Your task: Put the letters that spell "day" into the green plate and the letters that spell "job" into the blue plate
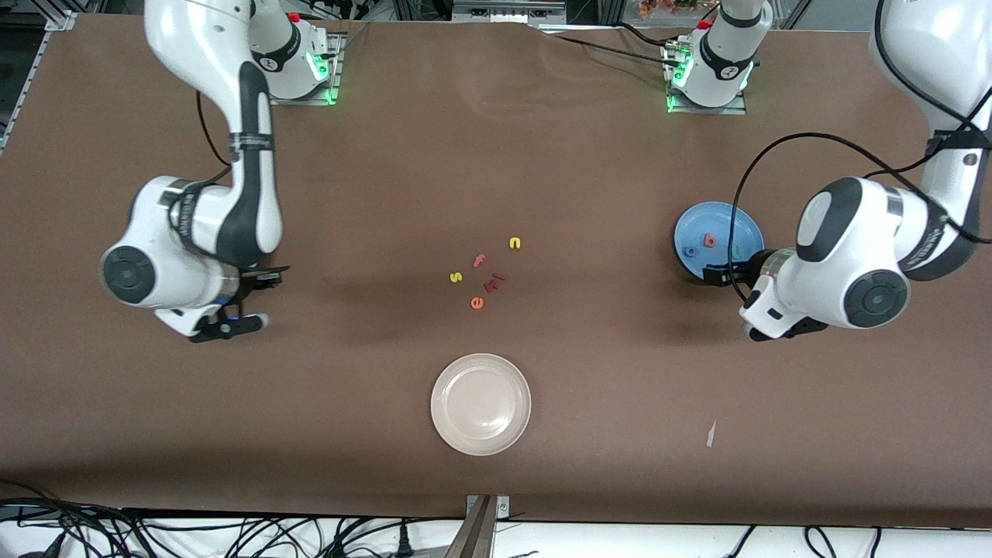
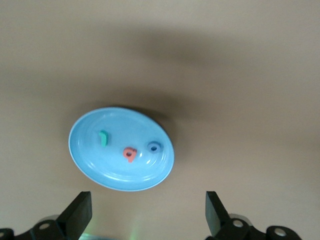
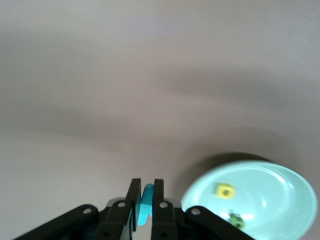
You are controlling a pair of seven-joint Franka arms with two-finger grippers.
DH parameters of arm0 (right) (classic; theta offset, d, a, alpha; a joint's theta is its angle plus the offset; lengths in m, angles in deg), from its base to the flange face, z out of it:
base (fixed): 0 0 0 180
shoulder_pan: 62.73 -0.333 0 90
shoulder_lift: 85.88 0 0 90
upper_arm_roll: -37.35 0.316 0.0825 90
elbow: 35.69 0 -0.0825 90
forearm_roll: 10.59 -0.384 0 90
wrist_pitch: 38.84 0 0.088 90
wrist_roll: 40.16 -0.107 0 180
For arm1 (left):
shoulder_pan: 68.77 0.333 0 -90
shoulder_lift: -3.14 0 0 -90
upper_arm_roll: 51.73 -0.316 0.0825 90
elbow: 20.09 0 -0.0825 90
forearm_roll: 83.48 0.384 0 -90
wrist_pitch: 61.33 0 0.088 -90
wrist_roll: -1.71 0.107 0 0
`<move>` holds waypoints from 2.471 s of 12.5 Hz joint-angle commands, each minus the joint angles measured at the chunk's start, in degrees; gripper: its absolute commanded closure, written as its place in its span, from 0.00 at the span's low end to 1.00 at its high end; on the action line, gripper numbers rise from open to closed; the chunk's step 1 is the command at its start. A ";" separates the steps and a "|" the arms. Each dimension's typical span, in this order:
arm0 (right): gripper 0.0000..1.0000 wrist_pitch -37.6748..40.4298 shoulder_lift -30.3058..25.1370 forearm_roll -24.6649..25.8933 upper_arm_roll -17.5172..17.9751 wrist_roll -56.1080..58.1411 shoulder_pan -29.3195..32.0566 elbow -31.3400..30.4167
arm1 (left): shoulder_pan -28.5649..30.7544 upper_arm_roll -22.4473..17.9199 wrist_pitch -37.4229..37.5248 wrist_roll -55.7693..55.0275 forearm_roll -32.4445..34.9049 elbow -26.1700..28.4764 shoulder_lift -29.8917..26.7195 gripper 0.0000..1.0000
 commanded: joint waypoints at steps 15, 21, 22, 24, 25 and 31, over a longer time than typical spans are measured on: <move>0.00 6.88 4.75 -0.61 0.54 -12.07 7.63 7.45 | -13.07 -26.31 -5.20 34.22 -11.18 11.54 -31.91 0.00; 0.00 11.19 4.57 -0.61 0.01 -19.82 2.19 10.97 | -11.93 -27.36 -4.95 34.92 -11.09 12.35 -33.42 0.00; 0.00 11.98 4.48 -0.61 -0.34 -20.17 1.39 10.97 | -11.67 -27.36 -4.86 34.75 -11.09 12.35 -33.42 0.00; 0.00 12.86 3.35 0.01 -0.60 -20.97 -0.28 10.89 | -10.53 -27.10 -4.86 34.75 -11.09 12.35 -33.42 0.00; 0.00 14.43 1.16 0.27 -0.52 -21.84 -0.37 10.80 | -10.35 -27.01 -4.86 34.84 -11.09 12.35 -33.42 0.00; 0.00 13.58 -18.60 24.77 28.62 -29.93 17.97 5.54 | -10.17 -27.19 -4.69 34.40 -11.00 12.09 -33.77 0.00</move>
